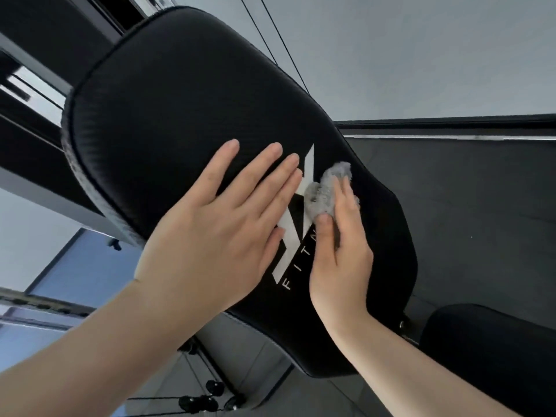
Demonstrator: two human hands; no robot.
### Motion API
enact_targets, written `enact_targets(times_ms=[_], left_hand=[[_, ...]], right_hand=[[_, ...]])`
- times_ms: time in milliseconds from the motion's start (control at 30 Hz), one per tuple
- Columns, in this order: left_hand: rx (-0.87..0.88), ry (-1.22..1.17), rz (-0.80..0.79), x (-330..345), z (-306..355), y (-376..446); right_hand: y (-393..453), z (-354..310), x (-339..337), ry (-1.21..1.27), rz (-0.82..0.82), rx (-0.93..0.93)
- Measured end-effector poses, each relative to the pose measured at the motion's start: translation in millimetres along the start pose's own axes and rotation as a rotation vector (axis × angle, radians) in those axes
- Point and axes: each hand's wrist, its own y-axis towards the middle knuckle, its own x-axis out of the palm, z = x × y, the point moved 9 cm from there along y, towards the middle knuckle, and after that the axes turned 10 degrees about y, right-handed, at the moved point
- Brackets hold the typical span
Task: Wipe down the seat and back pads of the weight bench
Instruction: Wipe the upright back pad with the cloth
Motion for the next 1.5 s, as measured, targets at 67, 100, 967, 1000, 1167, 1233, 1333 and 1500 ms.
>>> enact_targets(times_ms=[67,100,967,1000,1167,1233,1333,1500], left_hand=[[-0.014,0.010,0.013,-1.5,-1.4,-0.7],[-0.017,0.001,0.013,-2.2,-2.4,-0.8],[0.134,-0.004,-0.040,13.7,67.6,-0.1],[0.138,-0.017,-0.048,13.4,67.5,0.2],[0.124,-0.014,-0.069,17.4,70.5,3.0],[0.119,-0.006,-0.083,21.7,73.4,2.8],[0.138,0.022,-0.148,28.6,77.5,2.1],[0.250,0.010,-0.173,31.2,100.2,2.6]], right_hand=[[-13.7,-16.5,15.8,-0.040,-0.106,-0.182],[-21.5,-8.6,14.4,-0.078,-0.128,-0.218],[24.8,71.8,-39.3,-0.071,0.119,-0.008],[18.0,107.6,-60.0,-0.091,0.191,0.144],[-6.7,173.7,-106.7,-0.072,0.408,0.668],[16.3,128.6,-77.2,-0.038,0.283,0.425],[24.5,77.5,-46.6,-0.019,0.027,0.071],[2.9,158.2,-97.6,-0.134,0.050,0.225]])
